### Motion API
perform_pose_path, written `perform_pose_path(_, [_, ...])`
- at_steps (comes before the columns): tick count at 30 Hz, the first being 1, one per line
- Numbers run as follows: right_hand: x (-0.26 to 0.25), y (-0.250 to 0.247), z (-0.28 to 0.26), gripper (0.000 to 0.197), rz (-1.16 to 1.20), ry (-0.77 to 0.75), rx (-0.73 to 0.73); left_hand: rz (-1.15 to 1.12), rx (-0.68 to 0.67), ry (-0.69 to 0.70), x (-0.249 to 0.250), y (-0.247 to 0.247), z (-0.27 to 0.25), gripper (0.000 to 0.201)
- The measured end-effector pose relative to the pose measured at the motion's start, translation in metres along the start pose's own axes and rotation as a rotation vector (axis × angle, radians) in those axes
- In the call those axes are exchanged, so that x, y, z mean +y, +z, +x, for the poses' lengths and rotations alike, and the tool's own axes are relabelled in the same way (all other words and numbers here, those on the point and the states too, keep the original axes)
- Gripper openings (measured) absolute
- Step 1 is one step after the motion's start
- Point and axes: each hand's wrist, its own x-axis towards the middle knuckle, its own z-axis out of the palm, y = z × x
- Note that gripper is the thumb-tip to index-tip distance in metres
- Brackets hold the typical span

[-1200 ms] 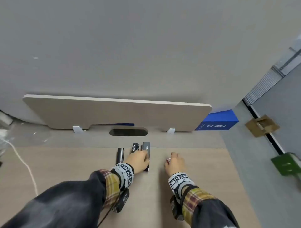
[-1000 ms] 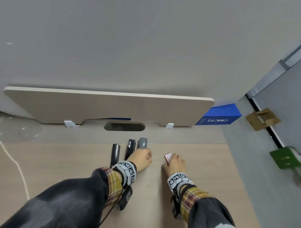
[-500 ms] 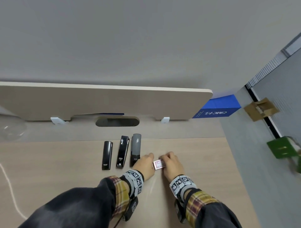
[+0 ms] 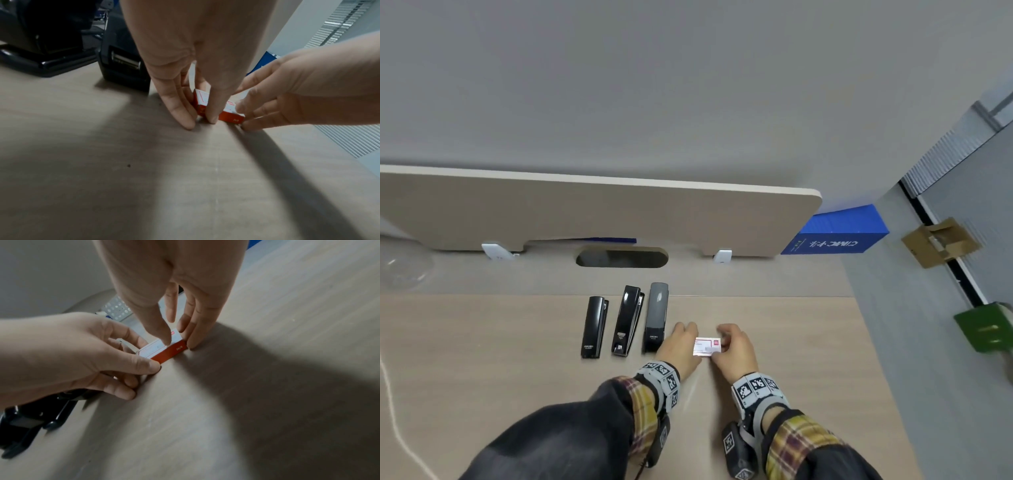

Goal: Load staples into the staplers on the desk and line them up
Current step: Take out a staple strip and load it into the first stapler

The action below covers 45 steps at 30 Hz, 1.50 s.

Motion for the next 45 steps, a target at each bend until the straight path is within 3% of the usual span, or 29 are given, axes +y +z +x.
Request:
perform_pose_path(6, [0.013,0.008,0.008,0.05,0.022,-0.027,-0.024,-0.056,0.111,0.017,-0.009,0.017,0.003,0.034])
perform_pose_path(14, [0.014,-0.006,0.002,0.039,-0.266,-0.2,-0.077,-0.146,0.179,0.058,-0.018,0.024,0.006,0.034])
perform_pose_path(31, [0.023,-0.019,-0.014,0.038,-0.311,-0.061,0.09,-0.169,0.156,0.035,-0.023,0.015,-0.009,0.028])
perform_pose_path(35, [0.016,-0.016,-0.017,0.049,-0.41,-0.175,0.169,-0.154,0.148,0.029,-0.02,0.014,-0.01,0.028])
perform_pose_path(38, [0.01,-0.008,-0.017,0.056,-0.485,-0.315,0.129,-0.142,0.149,0.036,-0.021,0.015,-0.01,0.031])
perform_pose_path(42, [0.007,-0.006,-0.015,0.046,-0.45,-0.286,0.117,-0.101,0.169,0.039,-0.016,0.015,-0.014,0.039])
perform_pose_path(45, [0.004,-0.007,-0.017,0.051,-0.466,-0.309,0.105,-0.032,0.225,0.075,-0.009,0.006,-0.021,0.044])
